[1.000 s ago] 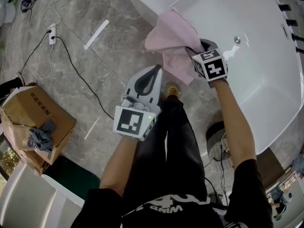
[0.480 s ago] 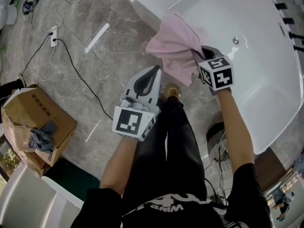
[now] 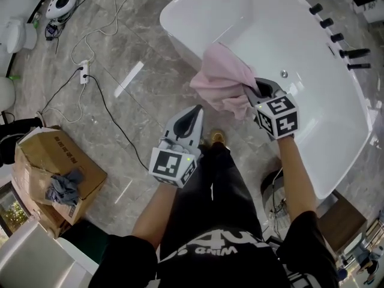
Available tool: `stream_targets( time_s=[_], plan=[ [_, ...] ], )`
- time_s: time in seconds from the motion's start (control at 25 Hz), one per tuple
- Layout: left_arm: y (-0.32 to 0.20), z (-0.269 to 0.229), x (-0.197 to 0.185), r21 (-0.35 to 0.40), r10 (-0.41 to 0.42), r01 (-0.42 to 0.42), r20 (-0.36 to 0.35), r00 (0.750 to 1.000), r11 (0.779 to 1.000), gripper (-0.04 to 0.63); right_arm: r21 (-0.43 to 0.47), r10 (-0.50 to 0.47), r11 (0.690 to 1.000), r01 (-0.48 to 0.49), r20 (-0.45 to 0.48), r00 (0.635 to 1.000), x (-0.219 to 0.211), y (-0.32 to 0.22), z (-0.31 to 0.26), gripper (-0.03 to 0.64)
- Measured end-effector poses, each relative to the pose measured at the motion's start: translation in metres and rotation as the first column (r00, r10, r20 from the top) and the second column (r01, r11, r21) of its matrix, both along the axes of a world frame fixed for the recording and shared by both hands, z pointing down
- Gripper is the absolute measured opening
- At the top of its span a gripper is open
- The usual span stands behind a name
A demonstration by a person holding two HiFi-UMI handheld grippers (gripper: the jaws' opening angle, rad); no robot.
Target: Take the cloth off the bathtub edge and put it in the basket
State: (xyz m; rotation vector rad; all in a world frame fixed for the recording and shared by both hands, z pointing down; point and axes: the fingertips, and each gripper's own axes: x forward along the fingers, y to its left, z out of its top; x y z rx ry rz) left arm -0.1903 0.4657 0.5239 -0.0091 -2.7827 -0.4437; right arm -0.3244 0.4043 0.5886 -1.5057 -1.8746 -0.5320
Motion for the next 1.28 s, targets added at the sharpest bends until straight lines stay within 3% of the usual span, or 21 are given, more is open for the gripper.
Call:
stream_targets(
  time_s=[0.2,0.36,0.52,0.72,0.92,1.28],
  plan=[
    [-0.009,-0.075,0.005,-0.070,0.031,-0.029,0.038,0.999,0.997,0.013,-0.067,-0.016,0.997,0.023,0.097,0.995,0.001,-0.011,-0.112,0.063],
    [-0.018,-0.120,0.026,-0.075,0.033,-0.028,0.067,0.997,0.997,0.013,-0.143,-0.004,0.989,0.029,0.174,0.985,0.015,-0.021,-0.200,0.063],
    [-0.026,-0.154,0.037,-0.079,0.041,-0.032,0.113,0.993,0.996,0.013,-0.245,0.049,0.969,0.010,0.232,0.971,0.016,-0.029,-0.282,0.063],
    [-0.038,-0.185,0.032,-0.136,0.051,-0.027,0.174,0.983,0.990,0.012,-0.347,0.092,0.938,0.023,0.310,0.946,0.001,-0.039,-0.368,0.063],
    [-0.038,-0.188,0.041,-0.157,0.067,-0.038,0.181,0.981,0.987,0.013,-0.385,0.114,0.922,0.034,0.355,0.928,0.007,-0.039,-0.396,0.063],
    [-0.041,-0.192,0.034,-0.156,0.129,-0.101,0.183,0.975,0.983,0.012,-0.392,0.156,0.920,-0.011,0.339,0.928,0.007,-0.042,-0.398,0.063]
  ],
)
